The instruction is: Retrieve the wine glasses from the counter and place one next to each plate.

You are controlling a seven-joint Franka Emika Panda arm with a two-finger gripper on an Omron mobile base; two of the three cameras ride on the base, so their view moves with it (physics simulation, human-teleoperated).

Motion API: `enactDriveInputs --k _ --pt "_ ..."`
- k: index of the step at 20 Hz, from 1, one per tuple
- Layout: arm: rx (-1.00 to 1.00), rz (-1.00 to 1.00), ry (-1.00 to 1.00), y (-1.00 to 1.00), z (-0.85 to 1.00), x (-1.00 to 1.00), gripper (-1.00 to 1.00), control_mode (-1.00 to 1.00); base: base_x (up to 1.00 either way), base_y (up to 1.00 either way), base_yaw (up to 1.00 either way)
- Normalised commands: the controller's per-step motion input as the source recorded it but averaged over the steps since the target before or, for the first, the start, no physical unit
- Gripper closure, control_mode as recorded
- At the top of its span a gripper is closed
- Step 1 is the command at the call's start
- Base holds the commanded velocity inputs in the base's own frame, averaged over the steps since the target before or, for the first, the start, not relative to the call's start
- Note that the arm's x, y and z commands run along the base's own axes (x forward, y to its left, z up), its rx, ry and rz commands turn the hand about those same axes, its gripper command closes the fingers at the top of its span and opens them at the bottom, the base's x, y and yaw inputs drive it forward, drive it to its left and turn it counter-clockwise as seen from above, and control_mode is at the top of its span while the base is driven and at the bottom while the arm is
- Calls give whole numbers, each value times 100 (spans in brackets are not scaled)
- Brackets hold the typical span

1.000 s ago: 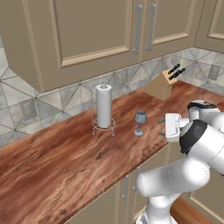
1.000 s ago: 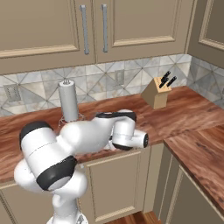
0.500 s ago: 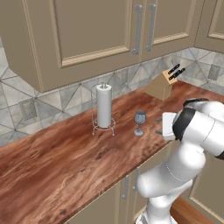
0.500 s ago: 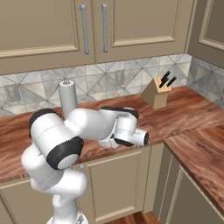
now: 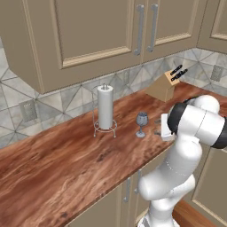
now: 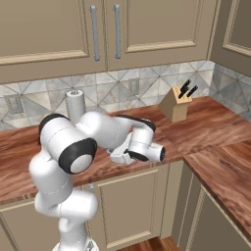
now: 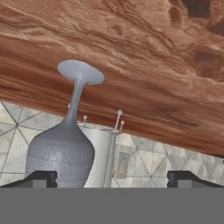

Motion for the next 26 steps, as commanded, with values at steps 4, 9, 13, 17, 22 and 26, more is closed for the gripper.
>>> enactDriveInputs --k 4,9,13,17,22,26 --pt "0 0 0 12 -14 14 -100 -100 0 0 0" --pt "0 0 1 16 -14 21 -100 -100 0 0 0" --pt "0 0 5 24 -15 32 -100 -100 0 0 0" --pt "0 0 14 18 -13 32 -100 -100 0 0 0" --pt "0 0 13 4 -18 20 -100 -100 0 0 0" --pt "0 0 8 0 -25 14 -100 -100 0 0 0"
